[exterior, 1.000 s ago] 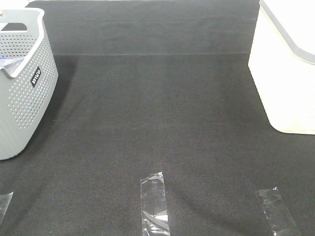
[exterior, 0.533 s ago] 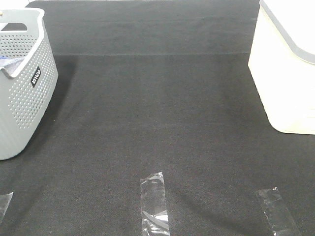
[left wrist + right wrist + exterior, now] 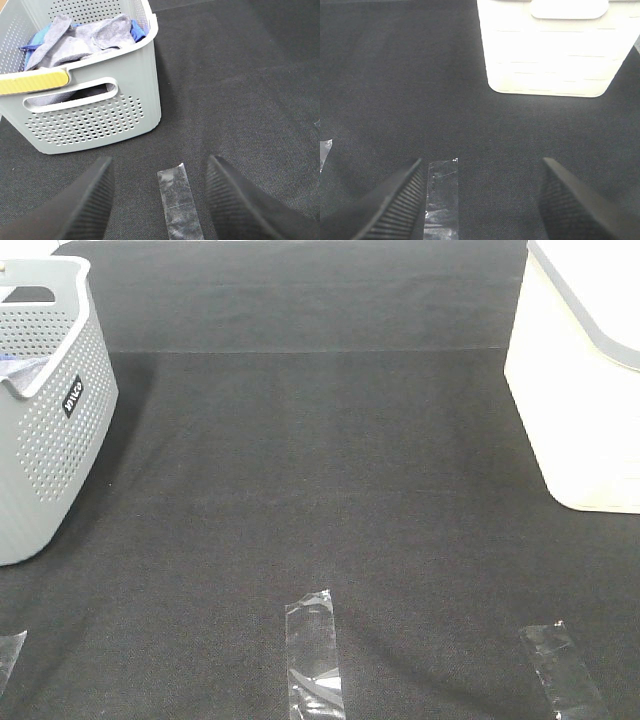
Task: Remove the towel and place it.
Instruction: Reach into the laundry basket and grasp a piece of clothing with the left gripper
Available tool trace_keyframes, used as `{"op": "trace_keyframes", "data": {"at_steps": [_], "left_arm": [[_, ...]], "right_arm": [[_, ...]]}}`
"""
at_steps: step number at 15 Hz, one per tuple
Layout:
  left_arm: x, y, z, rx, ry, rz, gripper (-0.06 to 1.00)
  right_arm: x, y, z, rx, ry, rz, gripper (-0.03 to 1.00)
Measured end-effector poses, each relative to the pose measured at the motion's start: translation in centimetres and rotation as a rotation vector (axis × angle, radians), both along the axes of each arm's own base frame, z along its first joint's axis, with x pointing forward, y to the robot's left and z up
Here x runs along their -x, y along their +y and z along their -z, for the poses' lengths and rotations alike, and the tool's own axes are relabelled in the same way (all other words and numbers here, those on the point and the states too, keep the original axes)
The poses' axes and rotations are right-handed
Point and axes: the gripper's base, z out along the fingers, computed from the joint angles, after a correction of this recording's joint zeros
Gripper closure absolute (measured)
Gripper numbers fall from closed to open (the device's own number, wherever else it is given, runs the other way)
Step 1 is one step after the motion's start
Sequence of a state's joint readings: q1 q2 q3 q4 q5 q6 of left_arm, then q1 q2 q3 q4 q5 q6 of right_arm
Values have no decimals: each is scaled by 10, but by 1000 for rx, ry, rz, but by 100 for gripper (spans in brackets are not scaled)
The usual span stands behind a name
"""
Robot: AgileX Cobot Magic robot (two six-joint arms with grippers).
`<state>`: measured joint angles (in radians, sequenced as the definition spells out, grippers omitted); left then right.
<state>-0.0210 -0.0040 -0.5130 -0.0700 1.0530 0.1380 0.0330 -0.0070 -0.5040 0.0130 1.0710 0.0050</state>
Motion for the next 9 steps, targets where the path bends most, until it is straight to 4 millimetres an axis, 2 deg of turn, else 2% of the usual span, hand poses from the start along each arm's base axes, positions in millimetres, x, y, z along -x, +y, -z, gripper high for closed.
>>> {"op": "trace_keyframes", "data": {"at_steps": [9], "left_arm": [[0,0,0,0,0,0,41]], "right_arm": [[0,0,0,0,0,0,35]]}}
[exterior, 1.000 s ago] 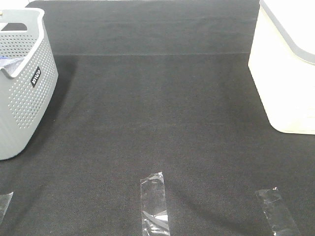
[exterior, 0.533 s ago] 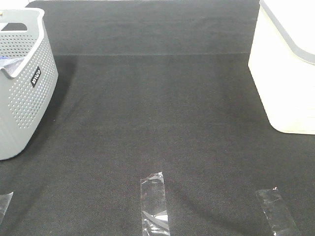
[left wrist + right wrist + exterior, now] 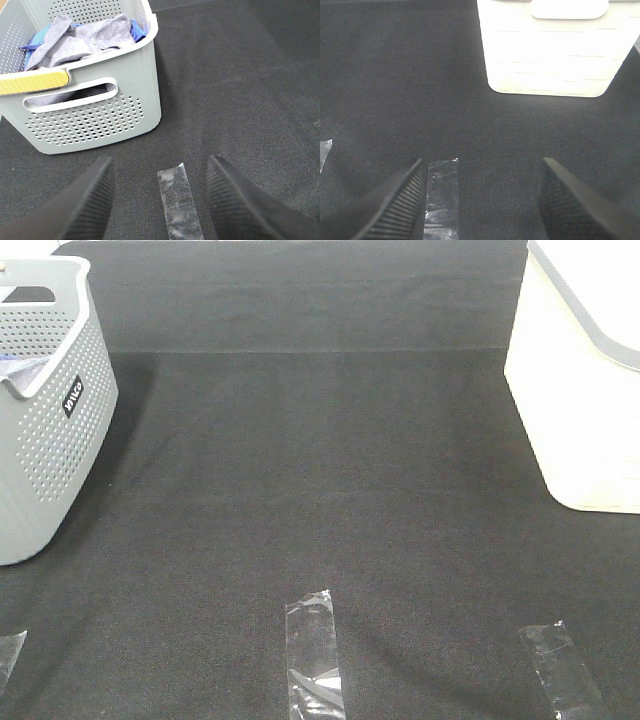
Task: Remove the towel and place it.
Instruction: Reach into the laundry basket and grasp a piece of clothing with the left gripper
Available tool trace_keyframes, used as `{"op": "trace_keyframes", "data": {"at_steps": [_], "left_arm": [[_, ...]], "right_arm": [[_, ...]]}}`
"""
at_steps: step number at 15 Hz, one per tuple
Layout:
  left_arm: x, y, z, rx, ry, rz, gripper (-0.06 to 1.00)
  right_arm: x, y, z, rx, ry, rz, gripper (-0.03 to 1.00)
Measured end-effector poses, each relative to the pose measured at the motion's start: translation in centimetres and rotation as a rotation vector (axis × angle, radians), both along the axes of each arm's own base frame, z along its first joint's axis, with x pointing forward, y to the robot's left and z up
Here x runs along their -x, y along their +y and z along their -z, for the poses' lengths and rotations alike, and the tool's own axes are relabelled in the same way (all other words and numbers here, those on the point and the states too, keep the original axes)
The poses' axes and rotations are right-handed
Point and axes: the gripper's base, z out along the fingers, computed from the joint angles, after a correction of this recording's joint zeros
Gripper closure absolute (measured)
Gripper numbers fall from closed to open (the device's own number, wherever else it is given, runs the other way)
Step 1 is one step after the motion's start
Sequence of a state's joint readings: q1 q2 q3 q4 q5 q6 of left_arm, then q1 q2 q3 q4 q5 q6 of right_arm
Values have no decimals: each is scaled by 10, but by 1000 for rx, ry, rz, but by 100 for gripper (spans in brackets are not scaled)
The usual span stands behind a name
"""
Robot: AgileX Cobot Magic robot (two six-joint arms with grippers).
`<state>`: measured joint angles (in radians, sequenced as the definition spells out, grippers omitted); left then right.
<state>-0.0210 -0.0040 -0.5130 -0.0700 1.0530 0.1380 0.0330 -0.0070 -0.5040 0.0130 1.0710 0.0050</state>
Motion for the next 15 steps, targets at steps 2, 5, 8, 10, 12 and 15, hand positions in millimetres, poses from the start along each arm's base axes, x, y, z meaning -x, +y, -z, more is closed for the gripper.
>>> {"op": "trace_keyframes", "data": {"at_steps": [2,5,8,10,12,15], "left_arm": [[0,0,0,0,0,0,41],[0,0,0,0,0,0,41],[0,0,0,0,0,0,41],[0,0,0,0,0,0,41],[0,0,0,0,0,0,41],[0,0,0,0,0,0,41]], "right_arm": [[0,0,0,0,0,0,35],[0,0,0,0,0,0,35],[0,0,0,0,0,0,35],[0,0,0,0,0,0,35],[0,0,0,0,0,0,35],[0,0,0,0,0,0,35]]}}
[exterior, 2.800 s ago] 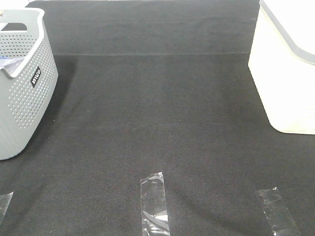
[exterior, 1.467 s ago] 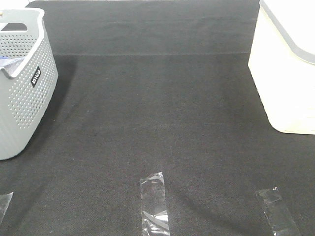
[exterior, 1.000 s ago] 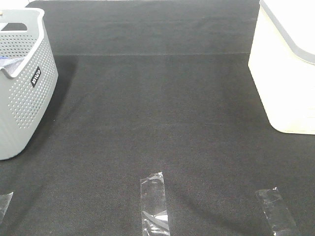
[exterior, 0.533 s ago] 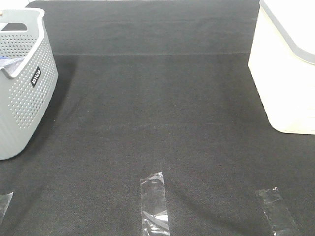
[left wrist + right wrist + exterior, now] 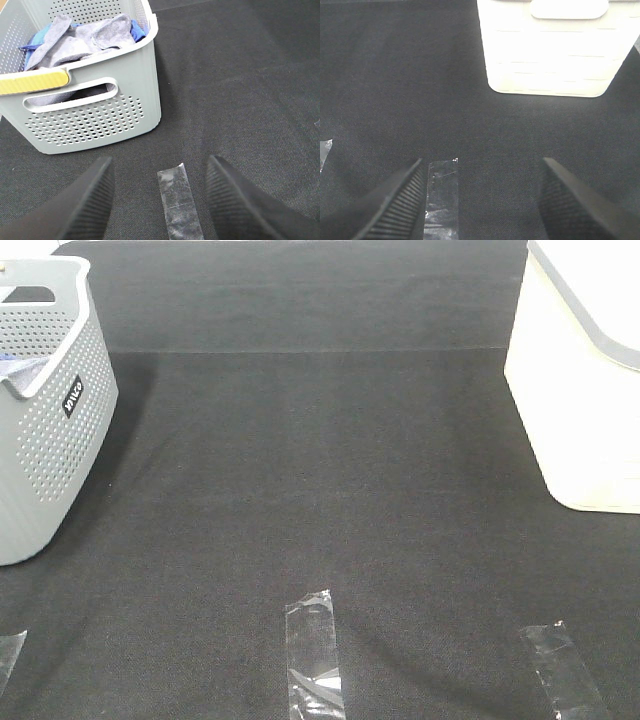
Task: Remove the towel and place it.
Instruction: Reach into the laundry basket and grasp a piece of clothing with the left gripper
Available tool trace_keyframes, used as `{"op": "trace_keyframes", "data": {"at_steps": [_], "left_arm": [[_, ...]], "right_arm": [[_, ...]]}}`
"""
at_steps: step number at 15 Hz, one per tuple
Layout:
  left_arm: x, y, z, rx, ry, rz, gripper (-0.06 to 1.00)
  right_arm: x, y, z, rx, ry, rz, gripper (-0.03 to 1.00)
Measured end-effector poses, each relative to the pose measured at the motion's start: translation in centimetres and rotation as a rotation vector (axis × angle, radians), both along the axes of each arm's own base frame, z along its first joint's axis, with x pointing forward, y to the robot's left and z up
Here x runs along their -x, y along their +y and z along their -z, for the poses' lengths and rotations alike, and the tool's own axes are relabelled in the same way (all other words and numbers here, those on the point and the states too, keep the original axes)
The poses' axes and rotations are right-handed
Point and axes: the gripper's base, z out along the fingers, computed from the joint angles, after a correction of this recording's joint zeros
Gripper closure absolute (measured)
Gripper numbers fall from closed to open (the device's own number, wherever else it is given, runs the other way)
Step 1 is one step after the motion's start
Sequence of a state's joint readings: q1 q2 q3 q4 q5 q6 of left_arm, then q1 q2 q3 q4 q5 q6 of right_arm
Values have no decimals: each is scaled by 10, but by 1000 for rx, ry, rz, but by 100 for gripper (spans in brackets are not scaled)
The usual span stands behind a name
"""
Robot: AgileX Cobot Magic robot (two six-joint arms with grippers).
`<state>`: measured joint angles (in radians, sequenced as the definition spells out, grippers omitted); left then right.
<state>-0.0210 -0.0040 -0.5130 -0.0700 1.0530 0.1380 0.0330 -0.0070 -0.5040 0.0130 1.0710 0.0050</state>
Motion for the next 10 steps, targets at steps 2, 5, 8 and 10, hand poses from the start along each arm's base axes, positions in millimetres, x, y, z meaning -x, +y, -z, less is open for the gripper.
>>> {"op": "trace_keyframes", "data": {"at_steps": [2,5,8,10], "left_arm": [[0,0,0,0,0,0,41],[0,0,0,0,0,0,41],[0,0,0,0,0,0,41],[0,0,0,0,0,0,41]], "right_arm": [[0,0,0,0,0,0,35],[0,0,0,0,0,0,35],[0,0,0,0,0,0,35],[0,0,0,0,0,0,35]]}}
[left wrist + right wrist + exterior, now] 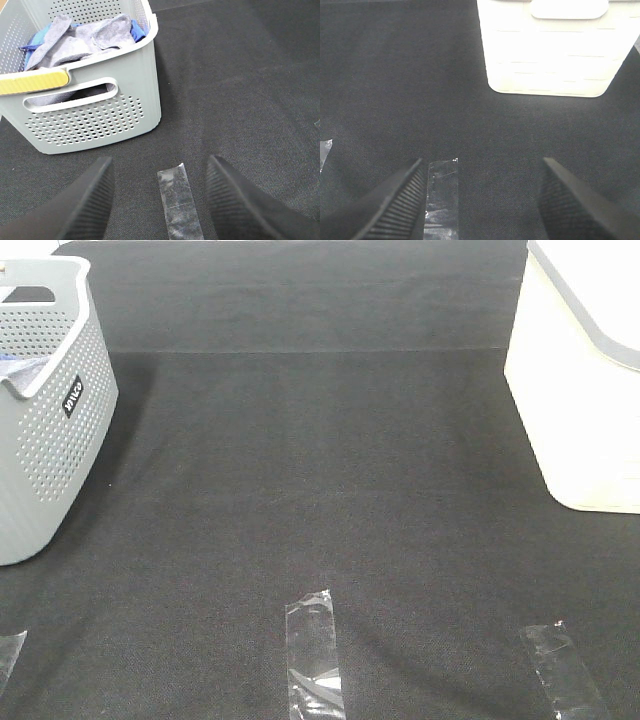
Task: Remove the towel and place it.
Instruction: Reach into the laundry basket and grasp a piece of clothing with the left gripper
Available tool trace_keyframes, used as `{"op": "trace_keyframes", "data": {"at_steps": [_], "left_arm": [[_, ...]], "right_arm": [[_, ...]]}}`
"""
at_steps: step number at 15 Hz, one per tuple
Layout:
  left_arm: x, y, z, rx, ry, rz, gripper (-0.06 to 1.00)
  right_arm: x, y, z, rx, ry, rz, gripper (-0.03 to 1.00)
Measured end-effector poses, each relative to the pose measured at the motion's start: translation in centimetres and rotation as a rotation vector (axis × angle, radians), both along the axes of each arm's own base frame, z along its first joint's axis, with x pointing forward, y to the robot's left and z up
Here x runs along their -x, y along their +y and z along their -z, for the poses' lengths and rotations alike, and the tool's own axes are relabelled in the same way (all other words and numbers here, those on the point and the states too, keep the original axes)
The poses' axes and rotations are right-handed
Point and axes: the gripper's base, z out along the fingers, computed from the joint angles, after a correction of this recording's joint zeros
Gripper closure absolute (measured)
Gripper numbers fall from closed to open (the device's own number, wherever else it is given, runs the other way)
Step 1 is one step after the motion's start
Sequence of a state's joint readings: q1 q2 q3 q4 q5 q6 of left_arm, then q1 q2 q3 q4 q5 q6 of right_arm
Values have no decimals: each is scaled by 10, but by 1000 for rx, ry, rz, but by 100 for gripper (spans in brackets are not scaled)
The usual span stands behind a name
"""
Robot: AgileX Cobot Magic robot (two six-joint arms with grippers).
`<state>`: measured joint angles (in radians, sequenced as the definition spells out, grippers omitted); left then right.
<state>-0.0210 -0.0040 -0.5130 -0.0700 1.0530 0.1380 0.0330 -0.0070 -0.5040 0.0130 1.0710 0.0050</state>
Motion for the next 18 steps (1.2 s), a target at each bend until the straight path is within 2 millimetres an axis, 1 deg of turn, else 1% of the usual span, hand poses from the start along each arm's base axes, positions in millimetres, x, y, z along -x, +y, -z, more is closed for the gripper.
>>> {"op": "trace_keyframes", "data": {"at_steps": [14,15,16,17,18], "left_arm": [[0,0,0,0,-3,0,41],[0,0,-3,-1,-18,-2,41],[-2,1,-11,-5,-57,-8,41],[-8,2,-21,-12,-98,-17,41],[-8,2,-21,-12,-98,-17,41]], "right_arm": [[0,0,0,0,0,0,35],[0,0,0,0,0,0,35],[0,0,0,0,0,0,35],[0,0,0,0,0,0,35],[0,0,0,0,0,0,35]]}}
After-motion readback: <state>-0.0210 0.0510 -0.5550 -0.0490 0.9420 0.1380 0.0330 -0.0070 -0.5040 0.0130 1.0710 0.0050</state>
